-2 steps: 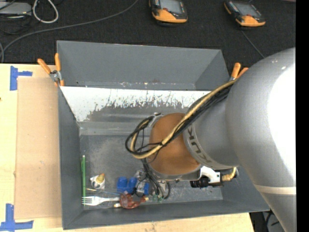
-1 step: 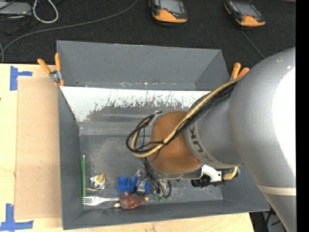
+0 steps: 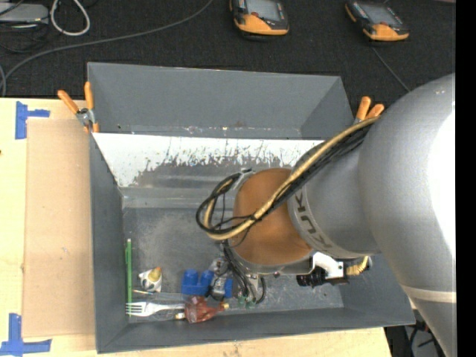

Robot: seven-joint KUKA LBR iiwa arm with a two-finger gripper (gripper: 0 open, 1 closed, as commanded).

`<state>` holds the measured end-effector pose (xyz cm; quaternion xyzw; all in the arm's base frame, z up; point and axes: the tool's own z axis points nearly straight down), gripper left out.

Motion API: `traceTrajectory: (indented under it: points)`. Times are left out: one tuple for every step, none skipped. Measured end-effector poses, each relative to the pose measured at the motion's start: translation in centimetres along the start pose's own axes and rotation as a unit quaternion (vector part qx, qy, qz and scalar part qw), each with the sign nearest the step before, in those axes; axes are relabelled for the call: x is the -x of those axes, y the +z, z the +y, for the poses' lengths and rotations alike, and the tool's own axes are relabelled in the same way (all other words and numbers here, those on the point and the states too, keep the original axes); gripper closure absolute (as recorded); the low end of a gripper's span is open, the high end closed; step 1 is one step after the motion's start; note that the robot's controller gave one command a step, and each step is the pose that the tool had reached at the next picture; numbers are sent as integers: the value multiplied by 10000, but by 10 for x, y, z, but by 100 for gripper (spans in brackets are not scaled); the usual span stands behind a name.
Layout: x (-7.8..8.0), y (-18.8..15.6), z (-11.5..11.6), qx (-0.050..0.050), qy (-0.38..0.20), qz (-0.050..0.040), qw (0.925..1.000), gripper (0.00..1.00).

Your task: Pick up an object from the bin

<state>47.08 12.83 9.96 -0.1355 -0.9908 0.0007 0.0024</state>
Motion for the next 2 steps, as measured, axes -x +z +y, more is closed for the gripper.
traceTrajectory:
  points:
    - [0, -8, 0, 3, 3, -2, 10000, 100]
    - [-1, -40, -1, -14, -8, 28, 10000, 100]
